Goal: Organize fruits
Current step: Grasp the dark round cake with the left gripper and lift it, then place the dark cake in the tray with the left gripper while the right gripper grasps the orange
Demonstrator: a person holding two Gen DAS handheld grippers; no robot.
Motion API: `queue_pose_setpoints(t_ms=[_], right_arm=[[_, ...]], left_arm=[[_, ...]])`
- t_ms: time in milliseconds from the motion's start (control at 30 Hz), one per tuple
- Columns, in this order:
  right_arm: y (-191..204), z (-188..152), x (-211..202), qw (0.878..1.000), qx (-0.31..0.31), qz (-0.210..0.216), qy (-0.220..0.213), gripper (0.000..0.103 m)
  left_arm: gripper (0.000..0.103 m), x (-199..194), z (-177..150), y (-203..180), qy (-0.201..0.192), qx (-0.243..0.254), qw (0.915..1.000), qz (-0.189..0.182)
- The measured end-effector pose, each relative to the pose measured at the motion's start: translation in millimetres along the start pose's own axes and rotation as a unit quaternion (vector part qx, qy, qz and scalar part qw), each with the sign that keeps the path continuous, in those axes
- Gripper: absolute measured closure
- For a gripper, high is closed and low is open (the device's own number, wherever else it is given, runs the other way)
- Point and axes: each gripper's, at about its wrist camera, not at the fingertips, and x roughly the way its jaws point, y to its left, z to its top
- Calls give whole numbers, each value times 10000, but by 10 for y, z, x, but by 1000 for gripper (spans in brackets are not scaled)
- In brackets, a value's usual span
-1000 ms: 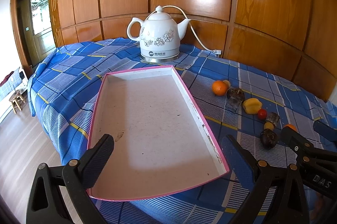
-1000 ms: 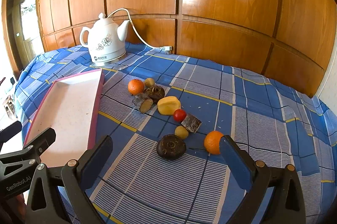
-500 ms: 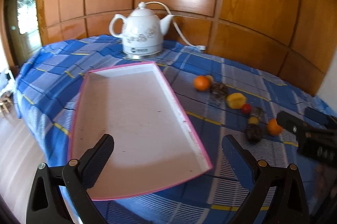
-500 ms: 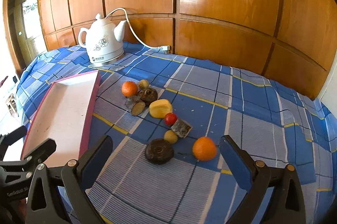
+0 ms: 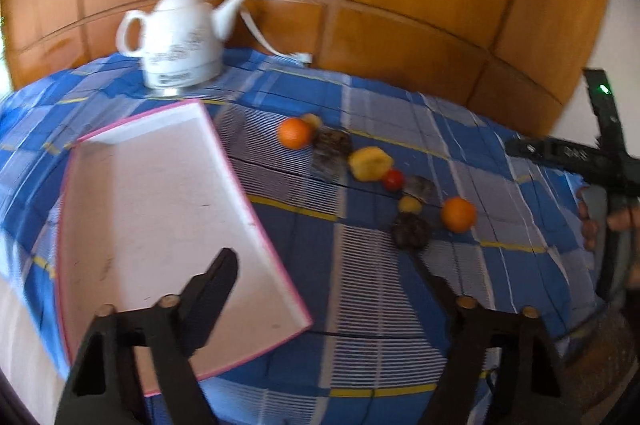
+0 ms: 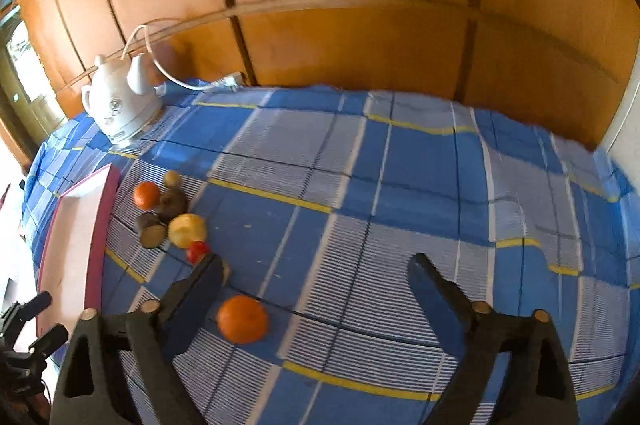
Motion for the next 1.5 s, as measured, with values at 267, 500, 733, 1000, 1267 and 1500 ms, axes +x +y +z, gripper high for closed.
queue_pose_setpoints(t_ms=[267,500,733,1000,1267,1500], right_arm=[[-164,-57,202,9978,347,392,405,38],[-73,-48,285,9928,385,935,635,38],[147,-122,419,9866,-18,1281,1011,38],[426,-328,616,9797,-698,1208,1441,38],[486,-419,737,9790,-943,939,1547,61],[511,-447,710,9786,-1202,801,1463,62]], left_arm=[[43,431,118,-538,463,827,9945,-453],[42,1034,192,-814,860,1018,9898,-507],[58,1138,150,-691,828,734,9920,-605],[58,583,245,-393,204,234,9971,-697],[58,290,477,567,-193,-757,9966,276],[58,574,512,1368,164,-1194,9813,1502]])
